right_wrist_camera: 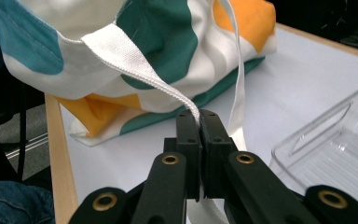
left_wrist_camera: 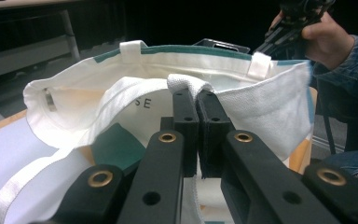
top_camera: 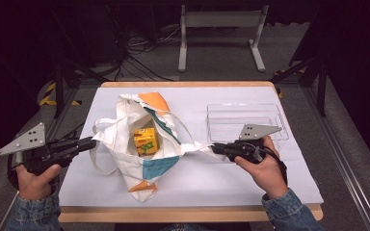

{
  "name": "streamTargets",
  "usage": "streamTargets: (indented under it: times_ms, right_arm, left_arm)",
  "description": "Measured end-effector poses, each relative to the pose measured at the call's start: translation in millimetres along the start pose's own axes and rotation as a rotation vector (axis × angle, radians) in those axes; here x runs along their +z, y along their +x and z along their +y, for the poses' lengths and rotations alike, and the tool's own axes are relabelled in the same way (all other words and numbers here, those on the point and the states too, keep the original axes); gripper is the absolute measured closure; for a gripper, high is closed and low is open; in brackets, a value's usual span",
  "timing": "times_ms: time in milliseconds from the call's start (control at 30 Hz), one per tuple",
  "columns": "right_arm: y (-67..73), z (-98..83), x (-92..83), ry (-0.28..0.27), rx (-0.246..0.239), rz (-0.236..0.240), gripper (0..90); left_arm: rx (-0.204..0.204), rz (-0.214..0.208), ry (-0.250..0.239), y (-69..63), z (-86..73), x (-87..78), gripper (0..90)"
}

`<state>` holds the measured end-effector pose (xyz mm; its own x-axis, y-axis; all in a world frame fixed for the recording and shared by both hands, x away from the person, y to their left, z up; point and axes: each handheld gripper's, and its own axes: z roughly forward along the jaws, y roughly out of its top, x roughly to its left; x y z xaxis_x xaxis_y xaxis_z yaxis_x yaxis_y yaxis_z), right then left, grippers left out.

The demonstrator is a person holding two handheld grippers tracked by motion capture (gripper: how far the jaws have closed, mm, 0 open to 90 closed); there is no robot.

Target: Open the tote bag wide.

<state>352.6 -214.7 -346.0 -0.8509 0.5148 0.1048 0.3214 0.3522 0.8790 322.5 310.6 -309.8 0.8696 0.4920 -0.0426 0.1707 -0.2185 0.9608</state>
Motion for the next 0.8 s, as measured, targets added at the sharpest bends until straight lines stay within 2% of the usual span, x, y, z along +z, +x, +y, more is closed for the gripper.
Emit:
streamTargets:
  times_ms: [100,167,200,267,567,700,733,800]
  right_arm:
    - [-4.6,-8.8,2.1,0.031,0.028,0.009,87.5]
    - [-6.3,-13.2,5.4,0.071,0.049,0.03,87.1]
    - [-6.4,-15.1,8.6,0.101,0.054,0.044,86.3]
    - [-4.4,-14.7,10.9,0.107,0.043,0.046,84.5]
    - [4.9,10.2,11.2,0.031,0.021,0.125,69.5]
    - [13.2,33.0,15.0,-0.019,-0.008,0.153,61.0]
    - [16.6,44.8,19.9,-0.04,-0.023,0.156,57.8]
    - [19.9,56.6,26.6,-0.053,-0.038,0.159,56.3]
  left_arm:
    - [0.004,-0.001,0.001,-0.3,0.1,0.2,87.9]
    - [0.013,-0.008,0.005,-0.6,0.6,1.8,87.9]
    - [0.011,-0.01,0.003,-1.2,0.6,2.6,87.9]
    - [0.017,-0.013,0.004,-2.1,1.4,3.8,87.9]
    - [0.021,-0.029,0.002,-6.4,3.1,5.7,87.9]
    - [0.023,-0.038,0.005,-9.1,4.3,8.6,87.9]
    - [0.032,-0.041,0.007,-9.8,5.0,10.1,87.8]
    - [0.034,-0.042,0.009,-9.8,5.2,10.7,87.8]
